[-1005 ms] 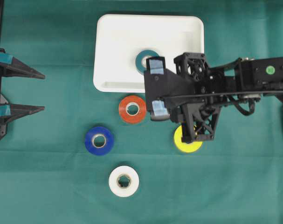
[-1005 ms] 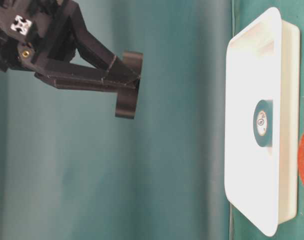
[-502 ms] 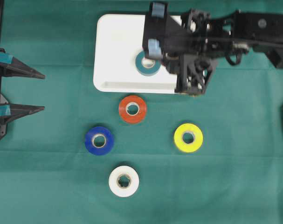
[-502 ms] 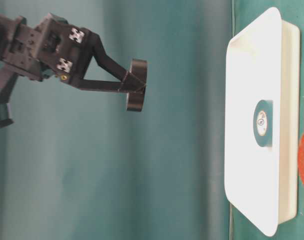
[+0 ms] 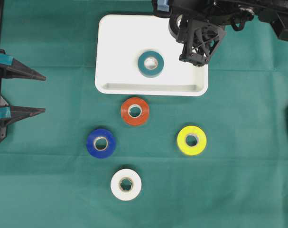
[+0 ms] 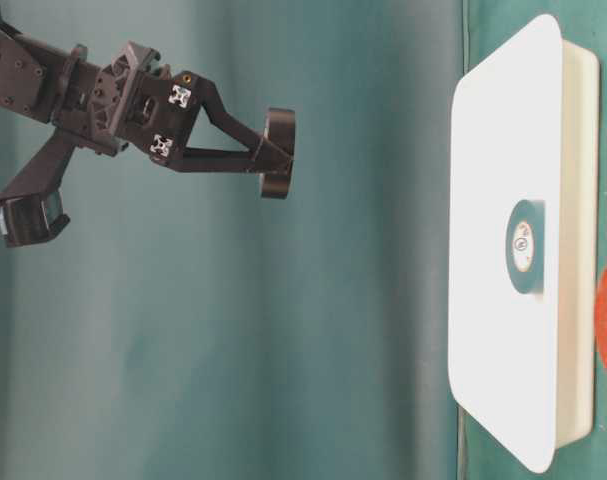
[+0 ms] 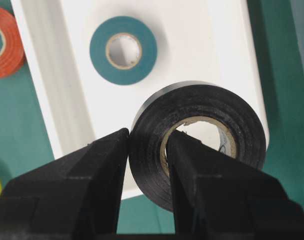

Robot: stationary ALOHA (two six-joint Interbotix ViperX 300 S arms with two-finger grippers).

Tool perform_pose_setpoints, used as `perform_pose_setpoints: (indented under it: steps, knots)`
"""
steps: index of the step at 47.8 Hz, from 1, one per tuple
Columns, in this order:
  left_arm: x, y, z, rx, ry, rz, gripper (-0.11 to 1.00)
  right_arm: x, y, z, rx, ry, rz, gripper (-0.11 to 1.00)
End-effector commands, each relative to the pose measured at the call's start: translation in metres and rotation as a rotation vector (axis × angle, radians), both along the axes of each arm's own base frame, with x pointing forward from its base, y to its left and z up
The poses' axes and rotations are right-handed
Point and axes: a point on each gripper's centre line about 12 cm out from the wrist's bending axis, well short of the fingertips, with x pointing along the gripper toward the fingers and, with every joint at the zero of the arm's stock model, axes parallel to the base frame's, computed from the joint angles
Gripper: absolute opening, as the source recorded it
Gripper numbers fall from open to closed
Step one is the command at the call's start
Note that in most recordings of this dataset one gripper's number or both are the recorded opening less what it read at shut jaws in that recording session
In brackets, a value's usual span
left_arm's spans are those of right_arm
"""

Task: Pick up the tape from a random location and place it into the white case.
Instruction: 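Lift the black roll with the right gripper toward the tray, then lower the black roll into the tray beside the teal roll, release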

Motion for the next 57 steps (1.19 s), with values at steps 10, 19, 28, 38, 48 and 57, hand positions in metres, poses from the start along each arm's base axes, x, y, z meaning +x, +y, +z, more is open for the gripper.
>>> perform_pose_setpoints:
  steps: [10, 19, 28, 38, 48, 57]
  knots:
    - [0.0021, 0.0001, 0.0025, 0.002, -0.003, -0.001, 0.91, -0.001, -0.0011, 0.0079, -0.009, -0.024, -0.002, 0.27]
    - [0.0022, 0.0001, 0.0031, 0.002, -0.005, -0.001, 0.91, -0.0015, -0.0015, 0.0068, -0.009, -0.021, -0.002, 0.27]
    - [0.0022, 0.0001, 0.0031, 0.002, -0.005, -0.001, 0.91, -0.0015, -0.0009, 0.0062, -0.009, -0.02, -0.001, 0.27]
    - [0.0021, 0.0001, 0.0025, 0.002, -0.003, -0.001, 0.91, -0.0014, -0.0009, 0.0063, -0.009, -0.021, -0.001, 0.27]
    - [0.0021, 0.0001, 0.0025, 0.002, -0.003, -0.001, 0.91, -0.0015, -0.0009, 0.0062, -0.009, -0.02, -0.001, 0.27]
    - [0.0021, 0.0001, 0.0025, 0.002, -0.003, -0.001, 0.91, -0.0015, -0.0009, 0.0062, -0.009, -0.02, -0.001, 0.27]
